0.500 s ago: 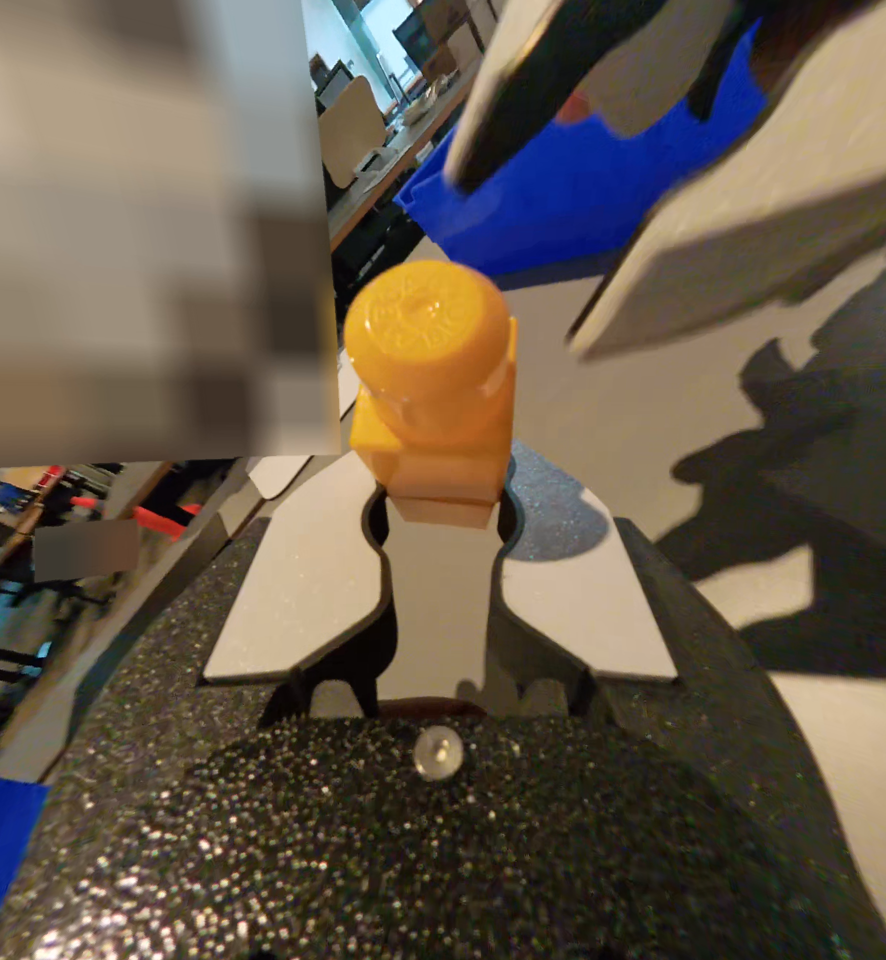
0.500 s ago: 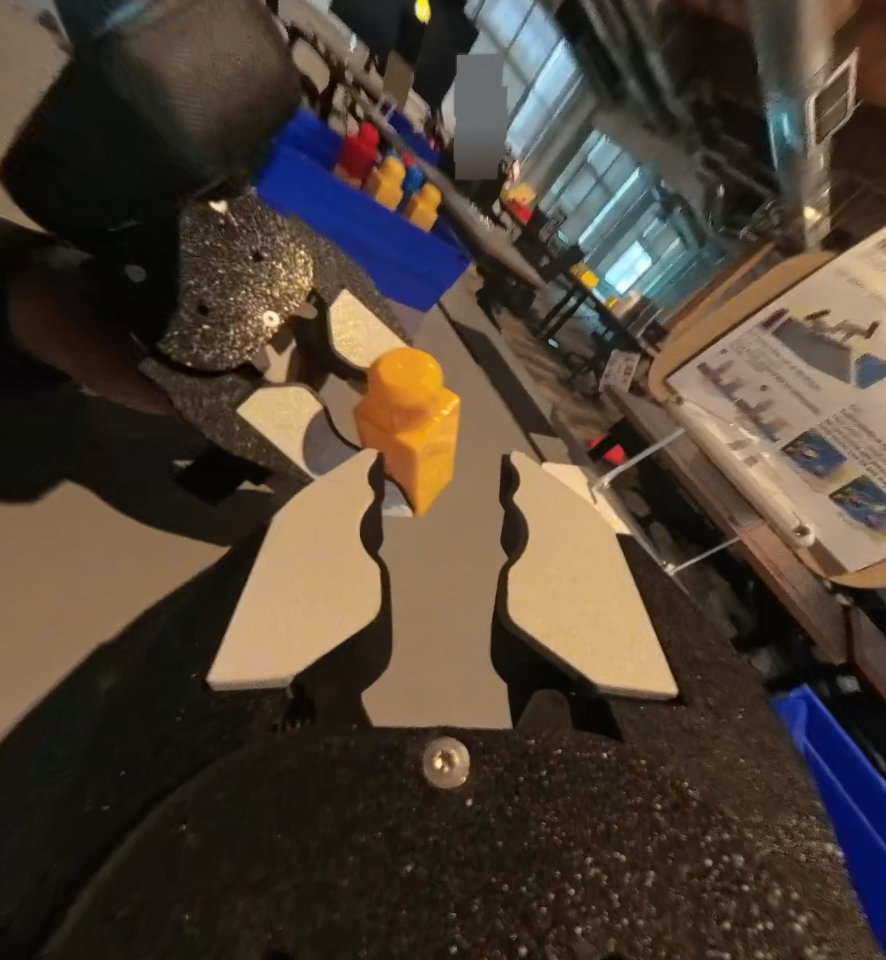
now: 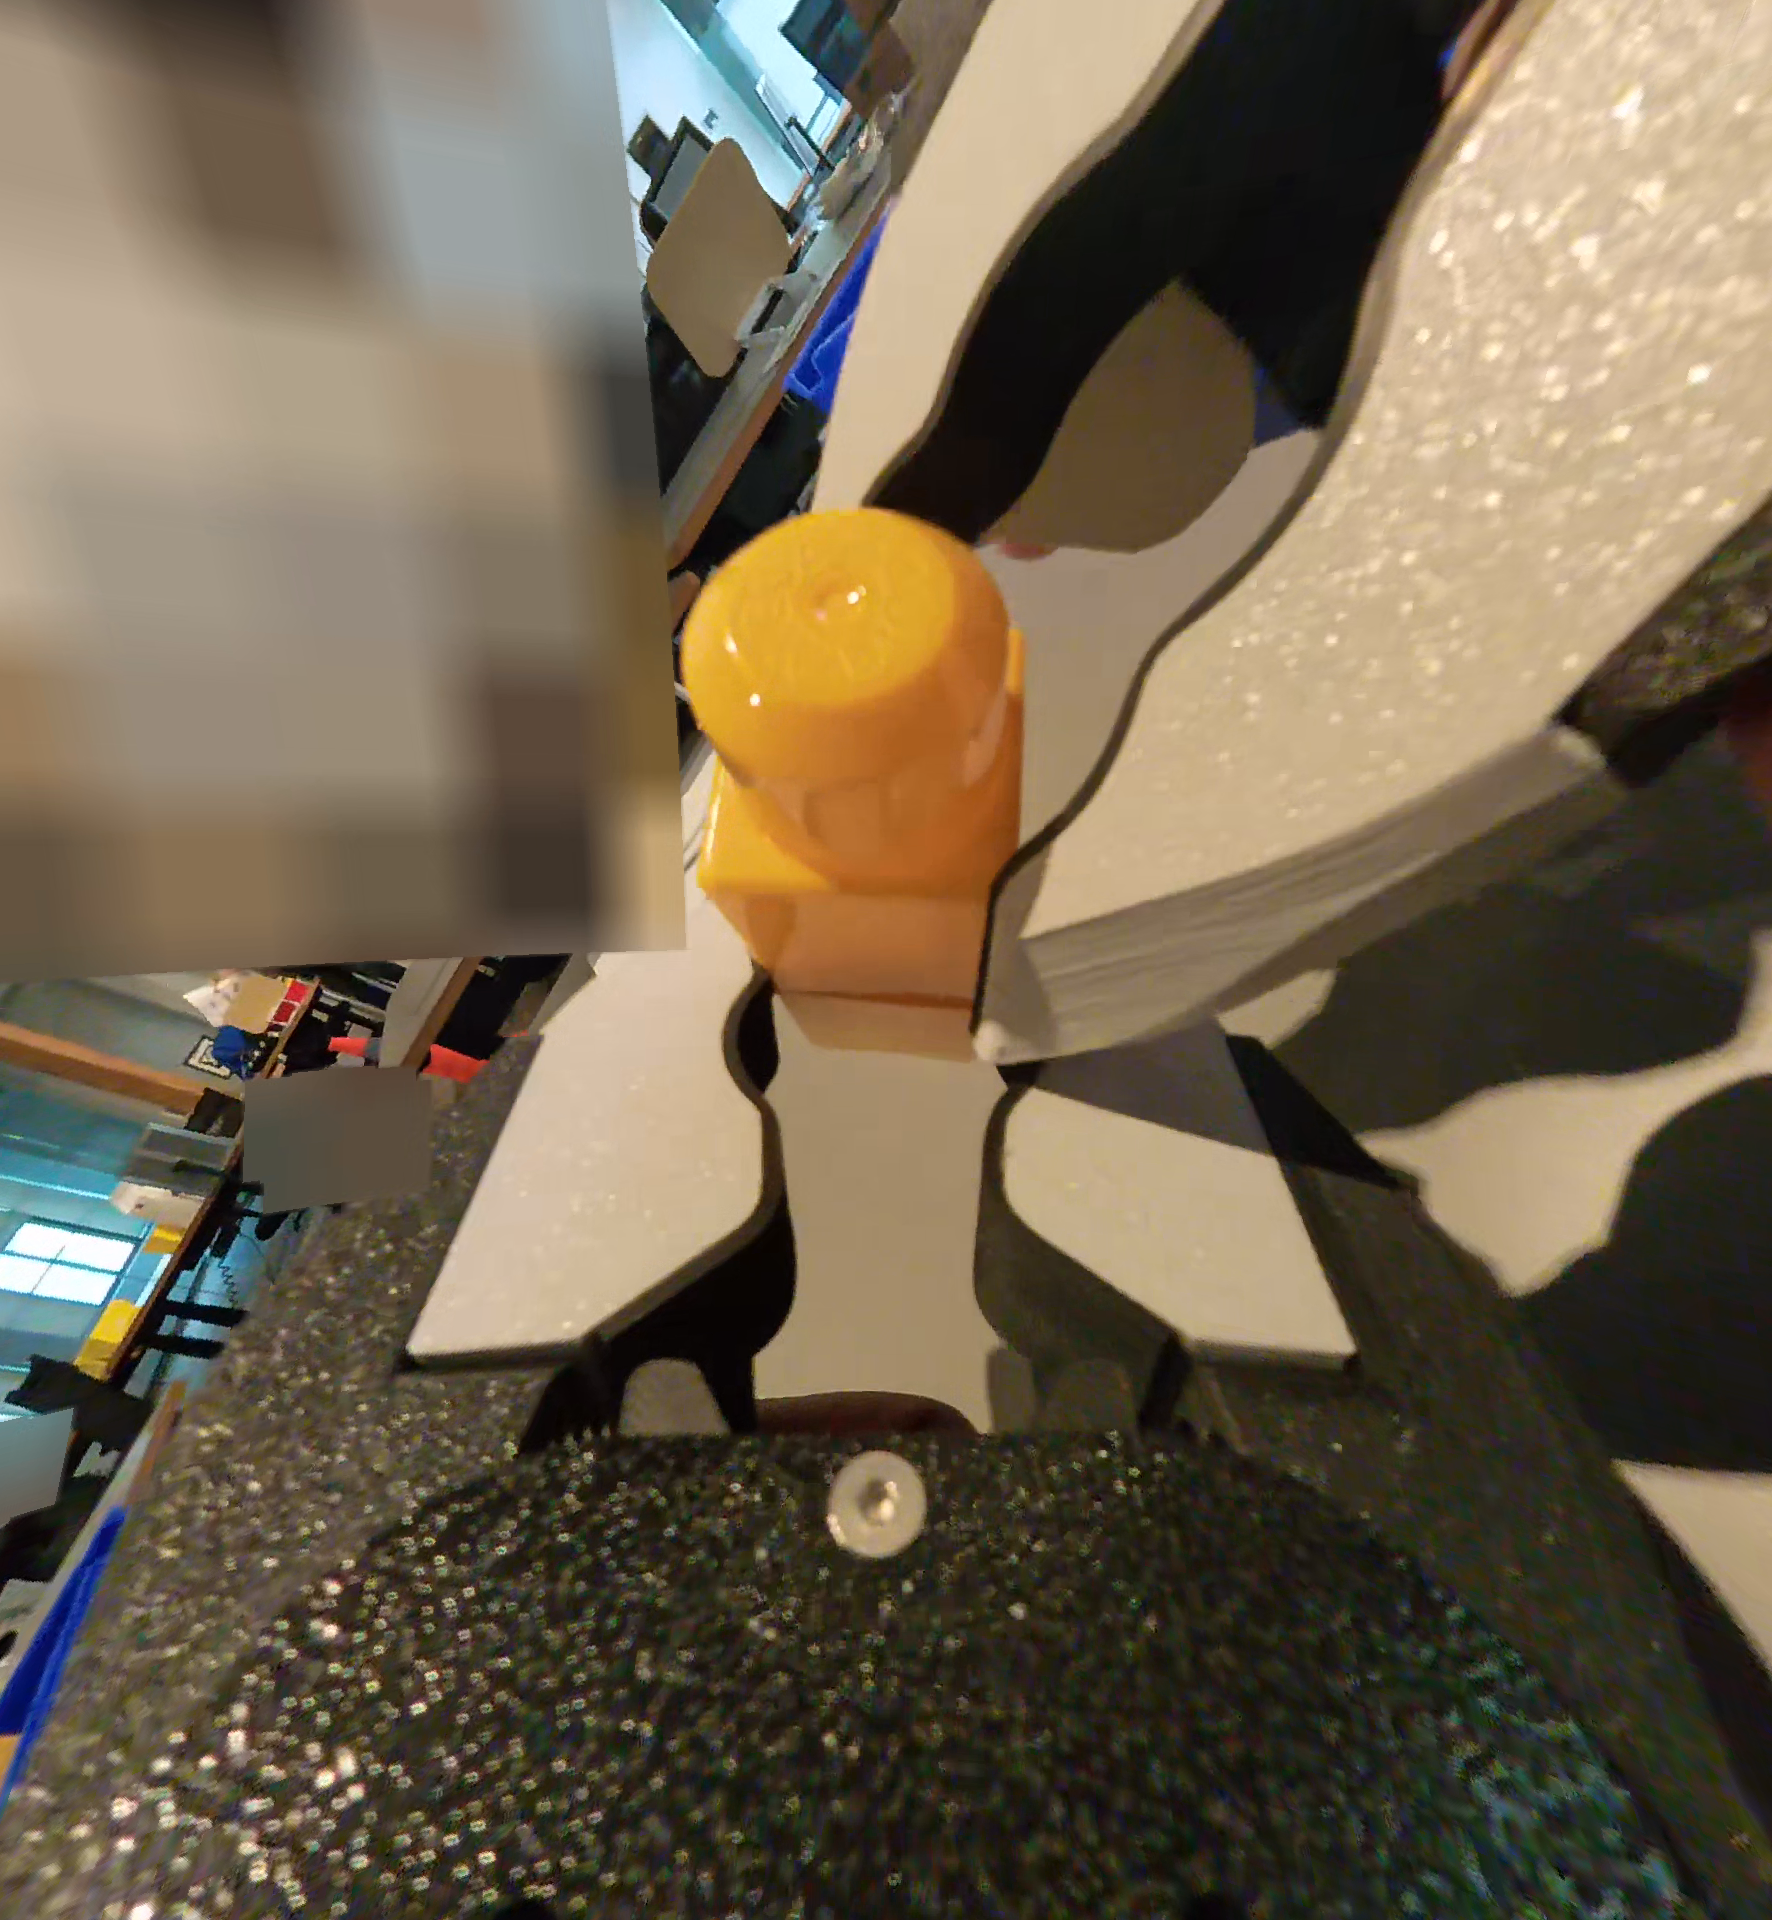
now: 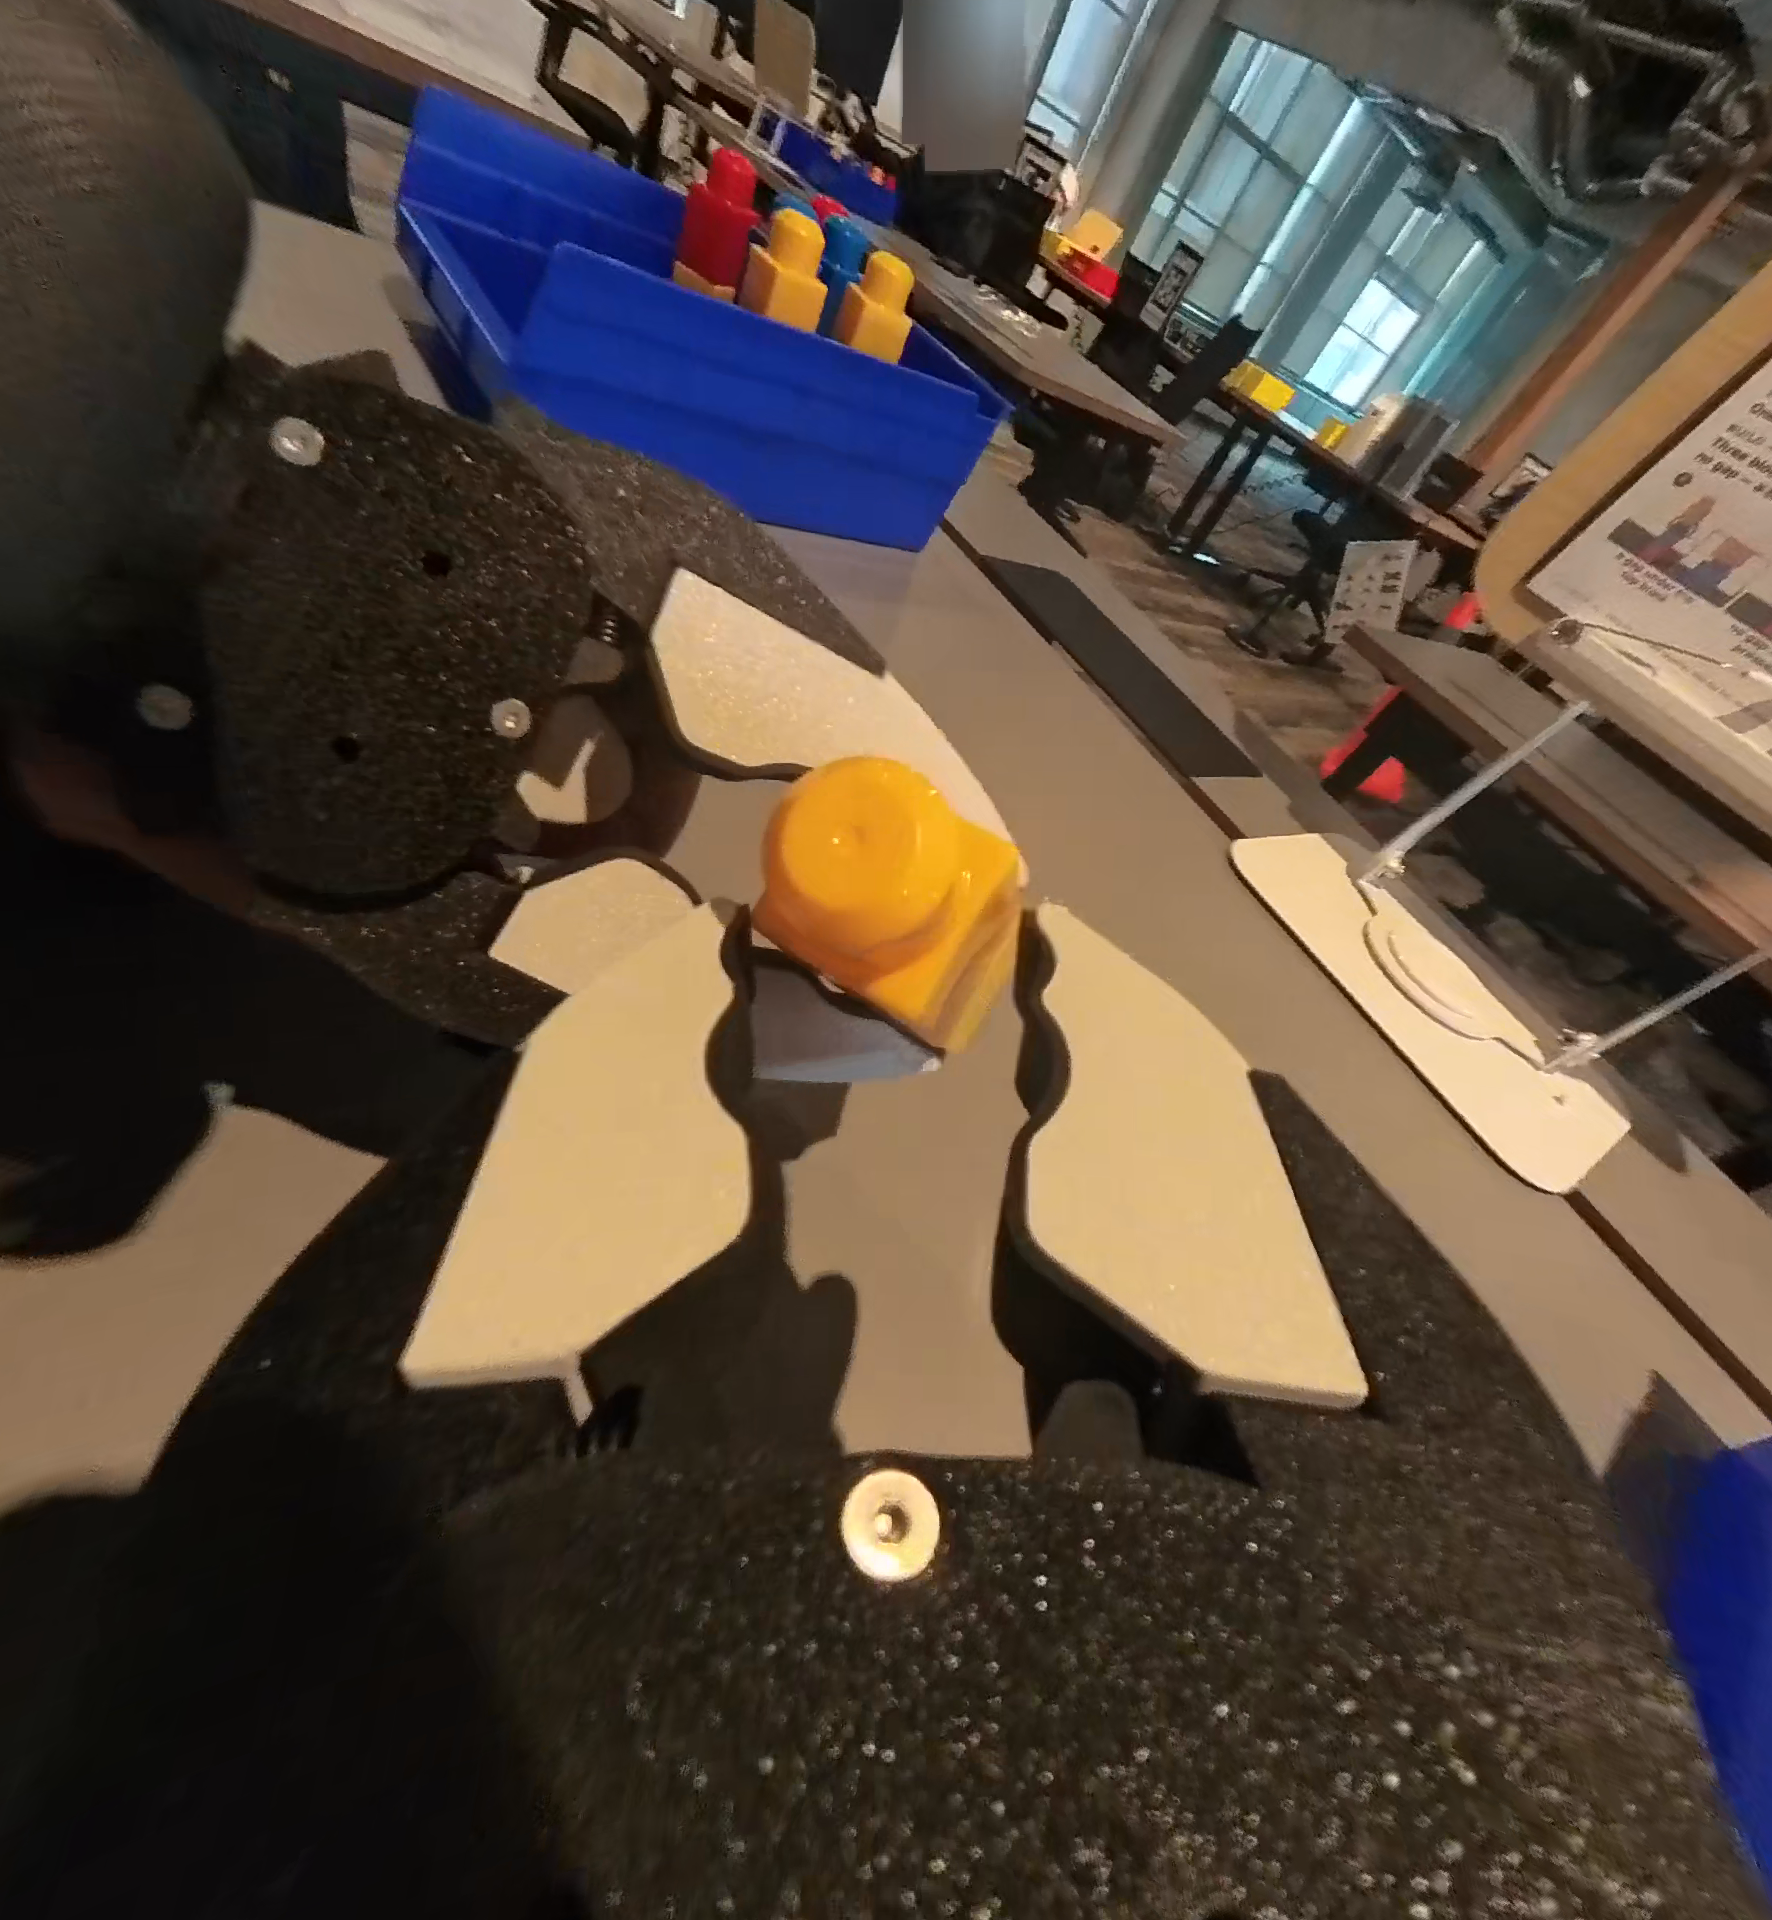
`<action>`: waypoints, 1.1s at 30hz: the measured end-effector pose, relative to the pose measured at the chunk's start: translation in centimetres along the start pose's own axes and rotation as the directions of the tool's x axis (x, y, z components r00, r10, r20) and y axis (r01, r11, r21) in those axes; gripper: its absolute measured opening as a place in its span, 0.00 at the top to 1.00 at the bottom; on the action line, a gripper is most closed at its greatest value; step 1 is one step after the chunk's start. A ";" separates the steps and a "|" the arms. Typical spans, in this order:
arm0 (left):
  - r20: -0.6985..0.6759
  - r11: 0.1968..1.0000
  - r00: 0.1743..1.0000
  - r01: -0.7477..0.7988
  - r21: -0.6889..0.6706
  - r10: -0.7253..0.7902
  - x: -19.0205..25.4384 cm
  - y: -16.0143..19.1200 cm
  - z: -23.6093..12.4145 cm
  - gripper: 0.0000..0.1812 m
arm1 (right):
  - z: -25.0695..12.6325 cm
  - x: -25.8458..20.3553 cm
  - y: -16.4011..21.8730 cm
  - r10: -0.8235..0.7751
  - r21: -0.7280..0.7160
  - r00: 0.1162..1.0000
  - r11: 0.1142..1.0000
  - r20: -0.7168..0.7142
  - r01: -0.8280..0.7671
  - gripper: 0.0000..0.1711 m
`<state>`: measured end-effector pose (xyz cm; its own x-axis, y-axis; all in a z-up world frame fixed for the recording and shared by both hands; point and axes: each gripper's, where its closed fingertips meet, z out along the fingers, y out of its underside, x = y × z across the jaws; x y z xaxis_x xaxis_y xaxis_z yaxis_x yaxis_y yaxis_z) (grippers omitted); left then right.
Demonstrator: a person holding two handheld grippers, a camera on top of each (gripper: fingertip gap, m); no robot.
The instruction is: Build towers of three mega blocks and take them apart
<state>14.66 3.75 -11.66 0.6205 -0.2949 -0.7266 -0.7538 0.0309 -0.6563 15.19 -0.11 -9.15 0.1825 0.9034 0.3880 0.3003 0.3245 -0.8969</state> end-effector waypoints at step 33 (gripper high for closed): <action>0.046 0.997 0.996 -0.072 0.007 0.072 0.1 0.0 0.1 0.79 | -1.0 1.3 -0.4 0.331 0.064 0.931 0.937 0.155 -0.344 0.78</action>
<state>14.73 3.87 -11.74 0.5743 -0.2473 -0.7804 -0.7950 0.0589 -0.6037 16.22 0.64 -8.12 0.1240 0.9918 0.0310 0.1583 0.0110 -0.9873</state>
